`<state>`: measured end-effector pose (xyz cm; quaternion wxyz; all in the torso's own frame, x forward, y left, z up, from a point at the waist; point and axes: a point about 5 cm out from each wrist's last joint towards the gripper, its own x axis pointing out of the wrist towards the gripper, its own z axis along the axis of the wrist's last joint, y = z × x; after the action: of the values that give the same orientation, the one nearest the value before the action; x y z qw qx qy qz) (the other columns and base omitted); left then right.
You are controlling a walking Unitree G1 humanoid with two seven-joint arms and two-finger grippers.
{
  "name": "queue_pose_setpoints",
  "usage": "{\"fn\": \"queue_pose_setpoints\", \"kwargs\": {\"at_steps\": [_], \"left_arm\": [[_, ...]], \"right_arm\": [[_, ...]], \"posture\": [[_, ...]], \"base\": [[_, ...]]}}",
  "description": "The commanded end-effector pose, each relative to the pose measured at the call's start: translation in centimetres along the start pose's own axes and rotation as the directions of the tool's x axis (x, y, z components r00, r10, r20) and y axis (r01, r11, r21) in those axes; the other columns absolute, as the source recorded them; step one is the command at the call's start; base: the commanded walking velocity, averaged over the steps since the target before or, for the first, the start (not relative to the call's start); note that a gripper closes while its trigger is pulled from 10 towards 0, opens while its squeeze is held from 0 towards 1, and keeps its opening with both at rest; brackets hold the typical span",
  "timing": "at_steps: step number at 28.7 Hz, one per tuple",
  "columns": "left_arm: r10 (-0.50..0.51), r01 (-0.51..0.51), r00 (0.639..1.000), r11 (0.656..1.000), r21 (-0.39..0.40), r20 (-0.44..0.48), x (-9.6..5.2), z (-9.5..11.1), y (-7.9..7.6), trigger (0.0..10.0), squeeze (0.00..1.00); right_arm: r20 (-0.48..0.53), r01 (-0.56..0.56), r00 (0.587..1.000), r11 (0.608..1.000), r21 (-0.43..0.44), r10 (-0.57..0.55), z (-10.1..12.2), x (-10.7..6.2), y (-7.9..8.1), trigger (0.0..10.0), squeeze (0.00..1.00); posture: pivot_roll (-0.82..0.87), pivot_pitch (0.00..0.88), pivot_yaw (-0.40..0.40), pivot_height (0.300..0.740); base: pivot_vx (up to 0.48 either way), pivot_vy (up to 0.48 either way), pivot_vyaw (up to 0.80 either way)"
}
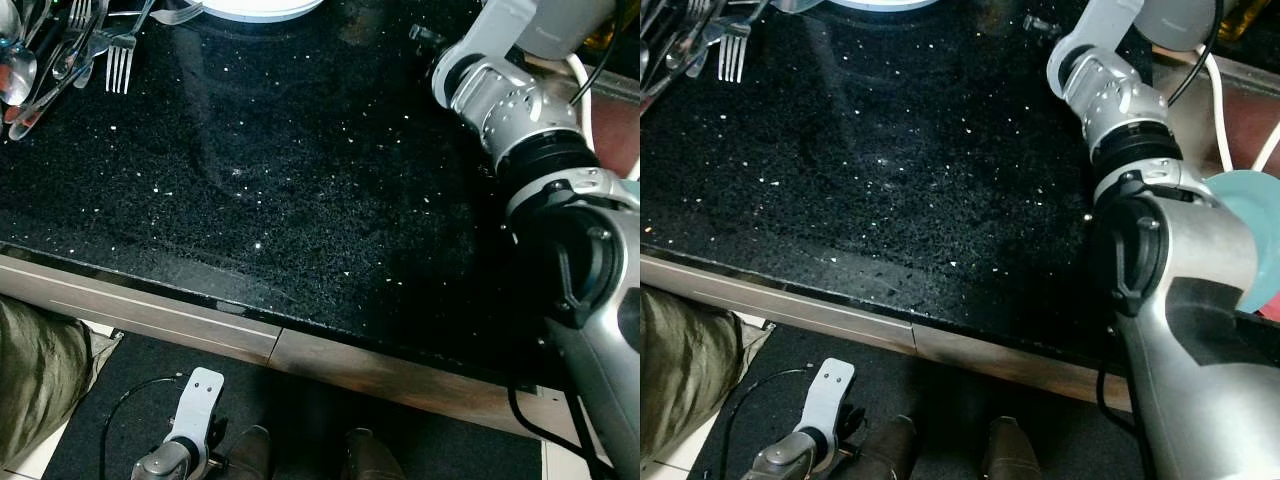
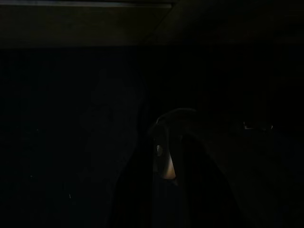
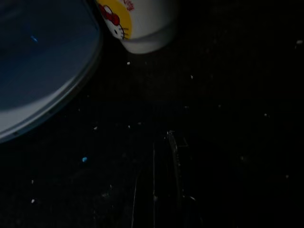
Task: Kitchen organization
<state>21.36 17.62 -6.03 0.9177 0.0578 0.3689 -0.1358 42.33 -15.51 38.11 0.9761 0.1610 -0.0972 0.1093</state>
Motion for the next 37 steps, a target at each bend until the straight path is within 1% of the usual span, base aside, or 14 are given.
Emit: {"fn": "queue_pose_setpoints", "kwargs": {"at_steps": [1,2,3,5,8,10,17,18,19,20,26,32,35,37], "left_arm": [[0.006,-0.009,0.986,1.0,-0.017,-0.165,-0.9,-3.9,-0.8,10.0,0.0],[0.006,-0.008,0.986,1.0,-0.016,-0.165,-0.9,-3.9,-0.8,10.0,0.0],[0.005,-0.008,0.986,1.0,-0.016,-0.164,-0.9,-3.9,-0.8,10.0,0.0],[0.004,-0.007,0.987,1.0,-0.016,-0.164,-0.9,-3.9,-0.8,10.0,0.0],[0.005,-0.008,0.987,1.0,-0.021,-0.162,-0.9,-4.0,-0.9,10.0,0.0],[0.007,-0.012,0.987,1.0,-0.027,-0.162,-0.9,-4.1,-1.0,10.0,0.0],[0.002,-0.008,0.986,1.0,-0.03,-0.168,-0.9,-4.2,-1.1,10.0,0.0],[0.001,-0.006,0.985,1.0,-0.03,-0.17,-1.0,-4.3,-1.1,10.0,0.0],[-0.001,-0.005,0.985,1.0,-0.029,-0.172,-1.0,-4.3,-1.1,10.0,0.0],[-0.001,-0.004,0.985,1.0,-0.029,-0.173,-1.0,-4.3,-1.0,10.0,0.0],[-0.004,-0.001,0.981,1.0,-0.027,-0.192,-1.0,-4.5,-1.0,10.0,0.0],[-0.008,0.003,0.98,1.0,-0.027,-0.197,-1.1,-4.6,-1.0,10.0,0.0],[-0.008,0.003,0.98,1.0,-0.027,-0.197,-1.1,-4.6,-1.0,10.0,0.0],[-0.01,0.005,0.981,1.0,-0.026,-0.196,-1.1,-4.7,-1.0,10.0,0.0]], "right_arm": [[0.049,0.0,0.999,1.0,-0.012,0.001,1.3,-0.1,-0.1,0.7,0.0],[0.075,0.006,0.997,1.0,-0.01,-0.005,1.7,-0.1,0.0,6.2,0.0],[0.1,0.024,0.995,1.0,-0.012,-0.022,2.0,-0.1,0.0,10.0,1.0],[0.115,0.034,0.993,0.999,-0.015,-0.032,2.2,-0.1,0.0,10.0,1.0],[0.125,0.104,0.988,0.985,-0.137,-0.087,2.1,0.0,0.0,10.0,1.0],[0.115,0.168,0.983,0.948,-0.271,-0.142,1.7,-0.1,-0.3,10.0,1.0],[0.085,0.251,0.968,0.864,-0.438,-0.238,0.8,-0.2,-1.3,10.0,1.0],[0.081,0.261,0.964,0.853,-0.452,-0.252,0.6,-0.3,-1.5,10.0,0.64],[0.077,0.271,0.961,0.849,-0.454,-0.265,0.5,-0.3,-1.7,10.0,0.39],[0.078,0.283,0.957,0.843,-0.458,-0.279,0.5,-0.4,-1.9,10.0,0.0],[0.065,0.407,0.906,0.816,-0.41,-0.419,0.3,-1.2,-4.5,10.0,0.0],[-0.065,0.428,0.885,0.862,-0.27,-0.46,-1.7,-1.6,-5.6,10.0,0.0],[-0.085,0.417,0.888,0.87,-0.262,-0.452,-2.0,-1.6,-5.6,10.0,0.0],[-0.129,0.36,0.899,0.875,-0.325,-0.418,-2.9,-1.5,-5.2,10.0,0.0]], "posture": [[0.14,0.357,-0.132,0.74],[0.14,0.356,-0.131,0.74],[0.14,0.358,-0.133,0.74],[0.14,0.358,-0.133,0.74],[0.14,0.368,-0.142,0.74],[0.14,0.374,-0.145,0.74],[0.14,0.378,-0.145,0.74],[0.14,0.378,-0.144,0.74],[0.14,0.379,-0.144,0.74],[0.14,0.379,-0.144,0.74],[0.14,0.383,-0.142,0.74],[0.14,0.388,-0.14,0.74],[0.14,0.388,-0.14,0.74],[0.13,0.384,-0.142,0.74]], "base": [[0.0,0.0,0.0],[0.0,0.0,0.0],[0.0,0.0,0.0],[0.0,0.0,0.0],[0.0,0.0,0.0],[0.0,0.0,0.0],[0.0,0.0,0.0],[0.0,0.0,0.0],[0.0,0.0,0.0],[0.0,0.0,0.0],[0.0,0.0,0.0],[0.0,0.0,0.0],[0.0,0.0,0.0],[0.0,0.0,0.0]]}}
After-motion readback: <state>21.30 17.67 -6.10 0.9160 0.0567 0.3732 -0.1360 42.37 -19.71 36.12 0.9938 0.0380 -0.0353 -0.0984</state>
